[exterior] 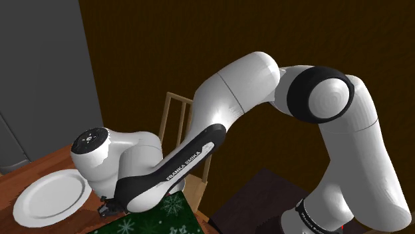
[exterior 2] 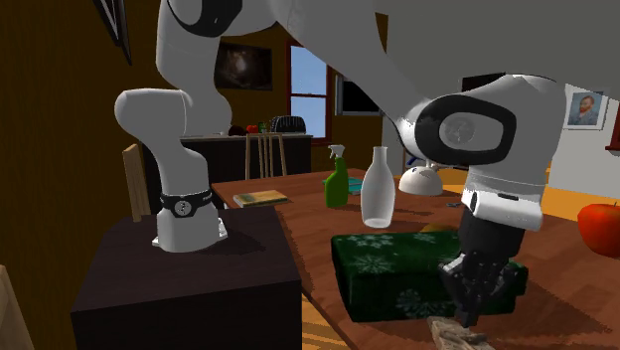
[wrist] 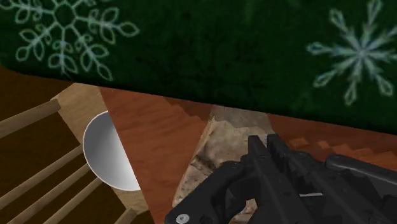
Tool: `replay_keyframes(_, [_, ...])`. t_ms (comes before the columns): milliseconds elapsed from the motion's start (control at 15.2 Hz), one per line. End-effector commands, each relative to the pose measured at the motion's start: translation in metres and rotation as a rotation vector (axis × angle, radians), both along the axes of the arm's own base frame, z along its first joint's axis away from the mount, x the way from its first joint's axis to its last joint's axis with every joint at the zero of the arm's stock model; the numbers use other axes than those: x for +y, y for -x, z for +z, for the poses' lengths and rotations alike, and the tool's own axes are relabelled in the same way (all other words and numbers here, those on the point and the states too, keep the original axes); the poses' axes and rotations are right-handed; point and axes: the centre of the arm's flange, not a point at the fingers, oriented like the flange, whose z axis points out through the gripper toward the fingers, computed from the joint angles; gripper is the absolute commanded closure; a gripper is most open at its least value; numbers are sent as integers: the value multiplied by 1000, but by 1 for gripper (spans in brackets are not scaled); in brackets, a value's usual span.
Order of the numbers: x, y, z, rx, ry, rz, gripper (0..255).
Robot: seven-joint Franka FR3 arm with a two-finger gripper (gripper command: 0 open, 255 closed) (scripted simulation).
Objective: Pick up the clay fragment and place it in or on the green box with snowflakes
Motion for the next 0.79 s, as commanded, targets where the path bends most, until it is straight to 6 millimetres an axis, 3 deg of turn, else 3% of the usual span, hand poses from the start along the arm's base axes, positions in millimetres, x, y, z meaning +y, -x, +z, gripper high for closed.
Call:
replay_keyframes(0, [-14, 6, -11, 42, 79, -1, 255])
replay_keyframes(264, [-9, 4, -7, 31, 63, 1, 255])
replay_keyframes(330, [-9, 4, -7, 31, 63, 1, 0])
replay_keyframes(462, [-9, 40, 9, -106, 22, -210, 0])
replay_keyframes(726, [-11, 43, -5, -121, 17, -233, 0])
